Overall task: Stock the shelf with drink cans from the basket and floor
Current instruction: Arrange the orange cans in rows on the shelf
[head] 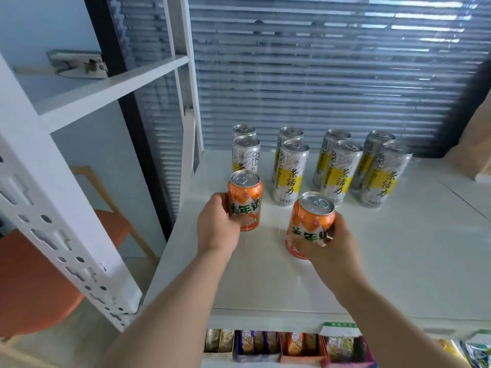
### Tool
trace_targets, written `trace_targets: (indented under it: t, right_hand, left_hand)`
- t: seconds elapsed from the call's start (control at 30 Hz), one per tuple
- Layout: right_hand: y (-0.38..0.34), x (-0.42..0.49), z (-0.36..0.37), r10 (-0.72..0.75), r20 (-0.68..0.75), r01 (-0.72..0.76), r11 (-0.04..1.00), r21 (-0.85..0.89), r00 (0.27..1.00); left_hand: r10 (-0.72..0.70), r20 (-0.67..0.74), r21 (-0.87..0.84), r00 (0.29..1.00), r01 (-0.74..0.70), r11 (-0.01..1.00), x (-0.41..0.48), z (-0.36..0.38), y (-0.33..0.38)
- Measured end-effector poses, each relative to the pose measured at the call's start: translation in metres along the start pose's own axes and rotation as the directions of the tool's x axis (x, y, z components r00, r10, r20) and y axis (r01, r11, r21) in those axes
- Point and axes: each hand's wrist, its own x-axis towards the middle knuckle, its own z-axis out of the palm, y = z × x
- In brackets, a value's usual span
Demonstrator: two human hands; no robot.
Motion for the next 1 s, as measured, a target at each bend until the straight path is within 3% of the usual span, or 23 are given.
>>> trace_targets:
  t: [0.47, 0.8, 1.0]
  right_hand:
    - [-0.003, 0.023, 0.012, -0.024, 0.058, 0.023, 0.999, 0.023, 0.998]
    - [0.001, 0.025, 0.025, -0.079, 0.03, 0.076, 0.993, 0.085, 0.996]
    - [-0.001, 0.024, 0.032, -0.099, -0.042, 0.1, 0.995, 0.028, 0.994]
  left_hand:
    - [0.03, -0.024, 0.018, 0.999, -0.029, 0.999, 0.016, 0.013, -0.001]
    - [0.066, -0.068, 0.045, 0.995, -0.063, 0.997, 0.018, 0.019, -0.007]
    - [0.084, -0.079, 0.055, 0.993, -0.08, 0.995, 0.019, 0.021, -0.009]
